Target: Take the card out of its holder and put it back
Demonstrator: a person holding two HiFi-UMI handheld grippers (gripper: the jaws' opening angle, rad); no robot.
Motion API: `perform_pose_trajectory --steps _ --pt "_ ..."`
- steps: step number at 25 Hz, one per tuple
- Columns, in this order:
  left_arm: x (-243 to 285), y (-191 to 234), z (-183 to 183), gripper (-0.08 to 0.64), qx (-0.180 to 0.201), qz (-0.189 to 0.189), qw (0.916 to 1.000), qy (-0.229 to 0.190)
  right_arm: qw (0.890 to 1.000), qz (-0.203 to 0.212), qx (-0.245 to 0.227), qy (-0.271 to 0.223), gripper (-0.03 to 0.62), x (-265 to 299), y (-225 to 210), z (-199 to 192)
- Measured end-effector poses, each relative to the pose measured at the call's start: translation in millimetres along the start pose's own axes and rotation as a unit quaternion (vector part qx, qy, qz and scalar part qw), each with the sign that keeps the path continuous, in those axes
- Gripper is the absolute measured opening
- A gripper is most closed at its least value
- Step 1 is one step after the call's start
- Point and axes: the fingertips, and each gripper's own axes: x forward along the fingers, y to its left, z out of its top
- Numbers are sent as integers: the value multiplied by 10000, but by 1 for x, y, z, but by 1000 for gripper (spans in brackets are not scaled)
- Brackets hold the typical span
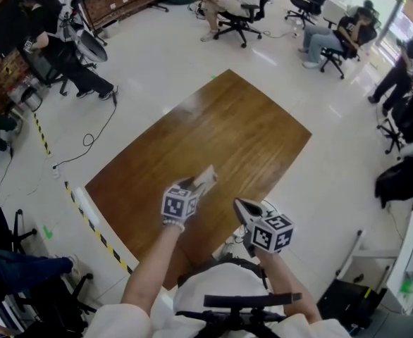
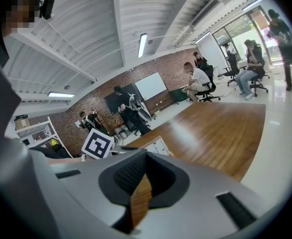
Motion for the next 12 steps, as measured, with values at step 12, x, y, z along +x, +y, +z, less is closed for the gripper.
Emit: perform_pose_trajectory --steps 12 --pt "30 -3 3 135 137 -367 9992 125 9994 -275 197 -65 -3 -1 -18 2"
